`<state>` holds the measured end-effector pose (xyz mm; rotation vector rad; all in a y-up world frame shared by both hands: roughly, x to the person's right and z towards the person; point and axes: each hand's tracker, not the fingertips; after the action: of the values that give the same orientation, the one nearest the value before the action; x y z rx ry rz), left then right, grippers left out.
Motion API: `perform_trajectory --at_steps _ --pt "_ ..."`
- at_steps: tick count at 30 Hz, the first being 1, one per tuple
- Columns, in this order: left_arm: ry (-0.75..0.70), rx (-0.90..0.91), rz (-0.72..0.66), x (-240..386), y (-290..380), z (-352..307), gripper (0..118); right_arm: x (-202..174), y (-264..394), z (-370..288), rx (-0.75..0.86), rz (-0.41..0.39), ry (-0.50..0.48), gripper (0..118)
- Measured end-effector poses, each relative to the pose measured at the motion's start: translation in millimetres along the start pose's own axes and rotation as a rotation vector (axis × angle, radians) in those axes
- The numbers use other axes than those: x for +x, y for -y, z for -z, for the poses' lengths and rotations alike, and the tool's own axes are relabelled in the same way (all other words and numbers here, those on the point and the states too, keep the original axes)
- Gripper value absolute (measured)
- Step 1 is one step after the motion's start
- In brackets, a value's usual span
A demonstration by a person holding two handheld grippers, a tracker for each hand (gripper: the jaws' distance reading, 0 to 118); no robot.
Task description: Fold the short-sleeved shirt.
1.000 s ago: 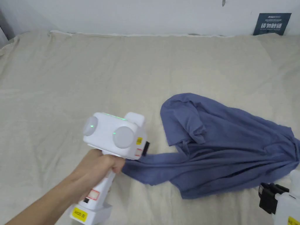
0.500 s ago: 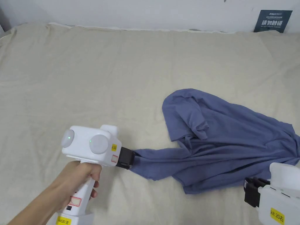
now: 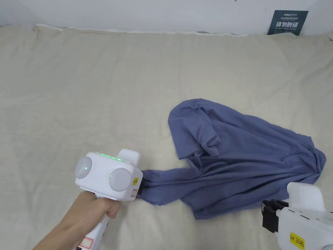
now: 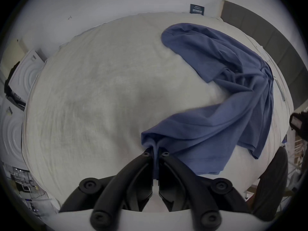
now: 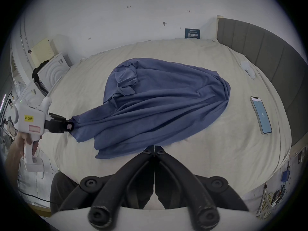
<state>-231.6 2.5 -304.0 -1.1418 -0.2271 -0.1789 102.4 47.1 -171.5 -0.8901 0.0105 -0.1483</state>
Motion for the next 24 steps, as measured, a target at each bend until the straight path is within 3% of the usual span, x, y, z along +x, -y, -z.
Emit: perform_trajectory --at_steps 7,10,13,14,15,16,17,21,24 --pt "0.066 0.02 -0.081 -18.0 5.4 0.0 3 -32.9 -69.8 36.6 0.007 -0.111 -0.065 0" --pt "0.091 0.014 -0.087 -23.3 4.3 6.0 3 -63.1 -125.8 76.1 0.009 -0.239 -0.044 0" --pt "0.118 0.014 -0.107 -28.8 2.9 12.2 3 -97.0 -183.6 124.3 -0.023 -0.288 -0.092 0" --pt "0.125 0.014 -0.109 -30.2 3.5 12.8 3 -107.1 -201.3 141.5 -0.041 -0.299 -0.105 12" --pt "0.134 0.017 -0.108 -31.7 4.0 12.7 3 -118.6 -218.7 160.6 -0.066 -0.311 -0.104 66" --pt "0.142 0.018 -0.105 -33.3 1.6 13.5 3 -129.5 -233.8 182.4 -0.125 -0.331 -0.096 106" --pt "0.15 0.02 -0.107 -34.8 1.9 13.7 3 -137.4 -243.2 198.4 -0.15 -0.346 -0.101 118" --pt "0.194 0.02 -0.125 -43.2 1.5 17.6 3 -166.4 -273.3 259.7 -0.195 -0.419 -0.022 118" --pt "0.221 0.02 -0.149 -48.0 0.6 17.7 3 -176.9 -280.5 289.3 -0.3 -0.408 -0.059 118"
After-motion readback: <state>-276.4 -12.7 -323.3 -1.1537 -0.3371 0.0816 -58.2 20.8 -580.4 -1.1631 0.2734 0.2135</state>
